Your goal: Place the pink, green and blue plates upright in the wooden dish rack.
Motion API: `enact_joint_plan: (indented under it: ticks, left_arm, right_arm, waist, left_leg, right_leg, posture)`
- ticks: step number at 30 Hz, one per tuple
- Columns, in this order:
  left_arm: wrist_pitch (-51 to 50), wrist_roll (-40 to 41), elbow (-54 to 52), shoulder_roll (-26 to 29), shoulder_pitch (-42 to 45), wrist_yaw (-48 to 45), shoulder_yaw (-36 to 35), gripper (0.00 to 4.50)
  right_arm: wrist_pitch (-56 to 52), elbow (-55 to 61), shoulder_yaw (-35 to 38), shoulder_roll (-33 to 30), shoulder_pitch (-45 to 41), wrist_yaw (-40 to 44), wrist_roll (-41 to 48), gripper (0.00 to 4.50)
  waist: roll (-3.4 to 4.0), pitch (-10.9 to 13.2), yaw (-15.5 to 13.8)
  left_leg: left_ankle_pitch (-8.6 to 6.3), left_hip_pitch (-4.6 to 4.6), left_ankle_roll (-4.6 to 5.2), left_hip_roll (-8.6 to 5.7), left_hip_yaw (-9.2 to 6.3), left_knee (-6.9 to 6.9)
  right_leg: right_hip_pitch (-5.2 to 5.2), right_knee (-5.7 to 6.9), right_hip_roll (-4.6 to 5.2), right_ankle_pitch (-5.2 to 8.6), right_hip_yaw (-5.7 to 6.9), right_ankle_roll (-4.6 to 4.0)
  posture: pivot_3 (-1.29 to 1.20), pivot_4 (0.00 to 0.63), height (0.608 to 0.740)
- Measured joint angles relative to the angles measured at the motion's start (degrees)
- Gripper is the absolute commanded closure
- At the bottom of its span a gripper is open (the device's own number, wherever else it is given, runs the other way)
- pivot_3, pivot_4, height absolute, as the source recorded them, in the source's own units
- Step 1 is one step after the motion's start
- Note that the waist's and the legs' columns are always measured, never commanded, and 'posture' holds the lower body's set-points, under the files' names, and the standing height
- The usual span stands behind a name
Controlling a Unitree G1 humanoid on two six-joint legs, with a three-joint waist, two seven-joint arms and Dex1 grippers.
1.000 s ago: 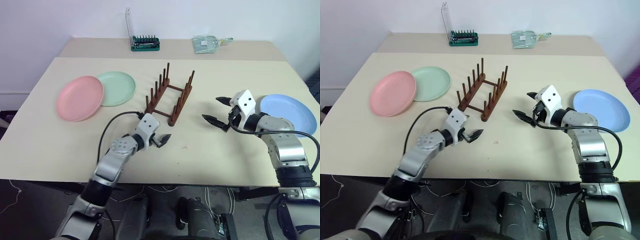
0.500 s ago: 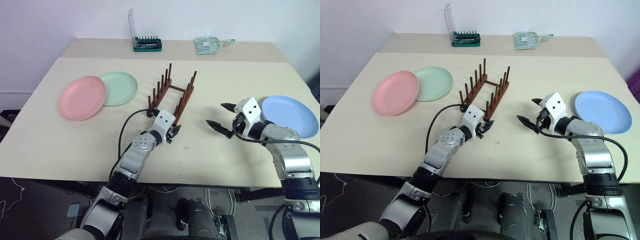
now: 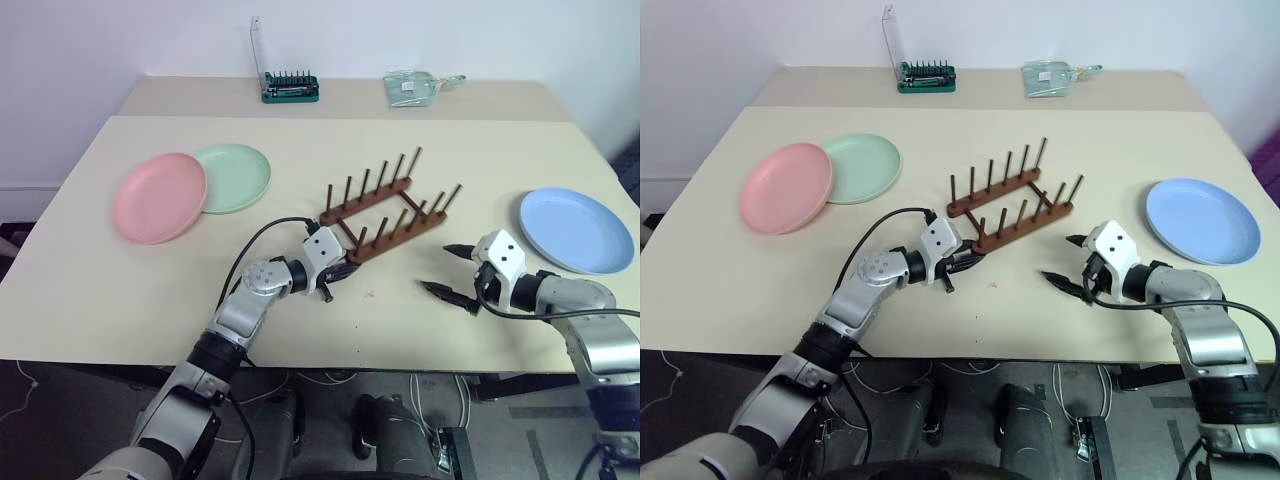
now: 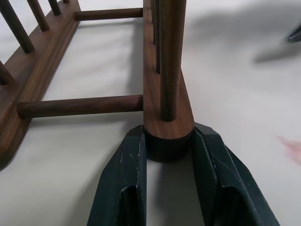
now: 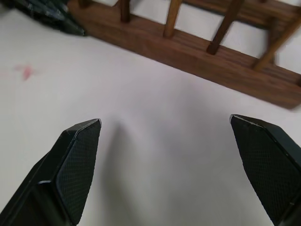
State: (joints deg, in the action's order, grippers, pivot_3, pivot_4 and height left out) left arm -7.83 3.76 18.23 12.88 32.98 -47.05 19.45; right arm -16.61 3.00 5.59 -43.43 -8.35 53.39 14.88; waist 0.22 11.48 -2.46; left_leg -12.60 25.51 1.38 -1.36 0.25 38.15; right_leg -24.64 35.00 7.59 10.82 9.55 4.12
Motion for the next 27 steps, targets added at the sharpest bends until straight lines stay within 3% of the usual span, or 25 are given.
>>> enact_joint_plan:
  ticks: [4, 9, 10, 12, 13, 15, 19, 20, 27]
  left_arm:
    - [5.9, 0.3, 7.5, 1.8, 5.1, -9.1, 0.5, 3.74]
    - [8.8, -0.1, 13.3, 1.6, 7.3, -10.5, -0.3, 1.33]
    - [8.3, -0.5, 13.3, 1.8, 7.4, -9.9, -0.6, 0.89]
    - [7.1, -0.8, 12.8, 2.3, 7.5, -8.7, -1.0, 0.88]
    - [6.5, -0.7, 11.8, 2.9, 7.0, -8.7, -1.0, 1.04]
    - [4.3, -0.2, 7.6, 4.6, 4.3, -9.3, -1.5, 1.88]
    - [-3.4, 2.0, -3.8, 8.6, -1.9, -11.8, -2.2, 3.92]
    - [-6.2, 2.6, -7.2, 9.5, -3.4, -12.7, -2.0, 4.41]
    - [-11.5, -2.4, -13.9, 4.9, -4.1, -7.0, 3.8, 4.47]
  right_arm:
    - [-1.8, 4.1, 0.3, -0.2, 3.4, -0.6, 0.1, 0.0]
    - [-3.9, 7.8, 1.7, -0.2, 5.5, -2.4, 0.4, 0.0]
    - [-4.4, 8.4, 2.1, -0.2, 5.6, -2.7, 0.6, 0.25]
    - [-5.4, 8.7, 2.5, -0.4, 5.6, -3.4, 0.9, 0.88]
    - [-5.8, 8.7, 2.5, -0.5, 5.5, -3.6, 0.9, 1.35]
    - [-6.4, 8.4, 2.4, -1.3, 5.4, -3.9, 0.3, 2.41]
    - [-6.8, 6.4, 2.0, -2.8, 4.1, -4.7, -1.6, 4.47]
    - [-6.8, 5.7, 1.6, -2.9, 3.6, -4.7, -2.3, 4.5]
    - [-5.1, 0.4, -3.2, -2.7, -1.2, -6.8, -7.8, 4.5]
  waist:
    - [0.0, 0.0, 0.0]
    - [-0.02, 0.0, 0.1]
    - [-0.02, 0.0, 0.1]
    - [-0.02, 0.0, 0.2]
    - [-0.02, 0.0, 0.3]
    - [0.01, 0.0, 0.5]
    - [0.04, 0.0, 0.4]
    - [0.06, 0.0, 0.3]
    - [0.08, -0.1, -0.5]
  left_leg:
    - [-0.02, 0.01, 0.04, -0.01, 0.03, 0.0]
    - [-0.02, 0.0, 0.11, 0.0, 0.03, -0.01]
    - [-0.02, -0.03, 0.11, 0.0, 0.04, -0.01]
    - [-0.02, -0.1, 0.1, 0.01, 0.04, -0.01]
    - [-0.02, -0.1, 0.1, 0.03, 0.04, -0.01]
    - [-0.11, -0.14, -0.04, 0.11, 0.05, -0.02]
    - [-0.12, -0.15, -0.07, 0.2, 0.04, -0.05]
    - [-0.12, -0.14, -0.07, 0.19, 0.04, -0.05]
    - [-0.12, -0.1, -0.06, 0.04, 0.1, 0.08]
  right_leg:
    - [0.0, -0.03, 0.03, 0.0, -0.01, 0.01]
    - [0.0, -0.02, 0.03, -0.01, -0.01, 0.03]
    - [0.02, -0.01, 0.03, -0.02, -0.01, 0.03]
    - [0.06, -0.01, 0.04, -0.02, -0.01, 0.03]
    - [0.06, -0.01, 0.05, -0.02, -0.02, 0.03]
    - [0.06, -0.01, 0.04, -0.01, -0.03, 0.02]
    - [0.04, -0.01, -0.01, 0.0, -0.04, 0.0]
    - [0.04, -0.01, 0.0, 0.01, -0.05, -0.01]
    - [0.24, -0.13, 0.08, 0.07, -0.09, -0.12]
  posture:
    - [0.0, 0.15, 0.73]
    - [0.0, 0.15, 0.73]
    - [0.0, 0.15, 0.73]
    - [0.0, 0.15, 0.73]
    - [0.0, 0.15, 0.73]
    - [0.0, 0.15, 0.73]
    - [0.0, 0.15, 0.73]
    - [0.0, 0.15, 0.73]
    - [0.0, 0.15, 0.73]
